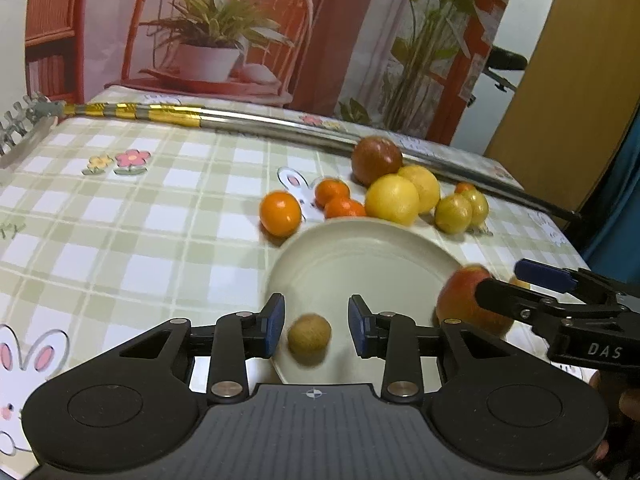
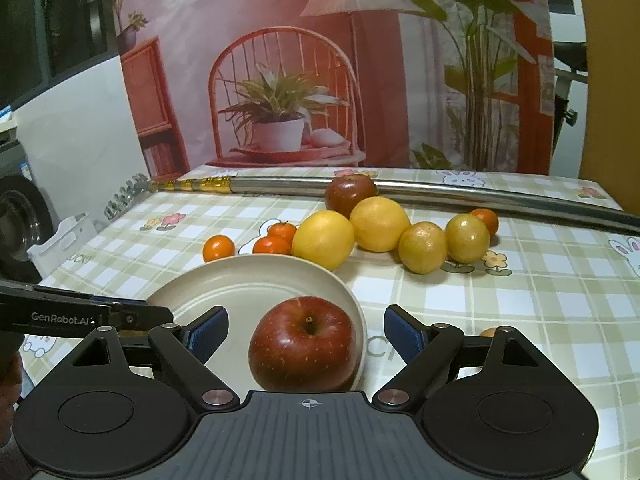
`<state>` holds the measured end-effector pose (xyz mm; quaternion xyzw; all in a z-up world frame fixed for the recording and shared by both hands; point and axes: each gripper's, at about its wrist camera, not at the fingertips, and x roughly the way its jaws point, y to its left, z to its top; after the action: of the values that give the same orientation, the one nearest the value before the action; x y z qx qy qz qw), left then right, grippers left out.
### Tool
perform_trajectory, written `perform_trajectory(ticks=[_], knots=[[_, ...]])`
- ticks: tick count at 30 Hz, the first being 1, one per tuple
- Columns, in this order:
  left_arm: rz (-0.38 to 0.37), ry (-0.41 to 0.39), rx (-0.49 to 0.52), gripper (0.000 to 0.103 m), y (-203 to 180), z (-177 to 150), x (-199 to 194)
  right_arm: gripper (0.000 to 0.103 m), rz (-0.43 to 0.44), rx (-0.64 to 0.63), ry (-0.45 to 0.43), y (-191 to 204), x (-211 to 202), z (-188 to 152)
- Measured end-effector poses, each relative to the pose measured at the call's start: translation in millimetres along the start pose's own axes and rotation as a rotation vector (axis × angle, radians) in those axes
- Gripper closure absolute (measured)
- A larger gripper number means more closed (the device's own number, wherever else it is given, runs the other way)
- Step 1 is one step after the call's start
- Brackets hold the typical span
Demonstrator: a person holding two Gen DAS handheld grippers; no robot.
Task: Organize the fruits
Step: 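Open both tools to release the fruits on the plate and withdraw, then grasp a tangerine with left tool while right tool approaches a yellow-green plum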
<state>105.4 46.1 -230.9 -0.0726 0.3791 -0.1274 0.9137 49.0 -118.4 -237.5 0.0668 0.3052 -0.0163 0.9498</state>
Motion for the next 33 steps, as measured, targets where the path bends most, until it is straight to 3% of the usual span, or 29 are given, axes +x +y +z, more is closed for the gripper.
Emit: perform_trajectory(ticks=[4, 8, 16, 24, 33], knots=[[0.010, -0.022, -0.016, 0.066, 7, 15, -6, 0.019, -0.002, 0.011, -0.022, -7, -6, 9], [0.020, -0.045, -0.008, 0.066, 10, 33, -11, 0.006, -0.032, 0.020, -0.055, -18, -14, 23], [0.005, -0.082, 0.014, 0.066, 11, 67, -16, 0.006, -0.078, 0.084, -0.125, -57, -31, 57], [-0.093, 0.026, -0.091, 0.066, 21, 97, 19, 0.011, -0.147, 0.072, -0.126, -82, -28, 77], [-0.112, 0.110, 0.067, 0.066, 2, 115, 82, 0.013, -0.153, 0.112, -0.106, -103, -10, 86]])
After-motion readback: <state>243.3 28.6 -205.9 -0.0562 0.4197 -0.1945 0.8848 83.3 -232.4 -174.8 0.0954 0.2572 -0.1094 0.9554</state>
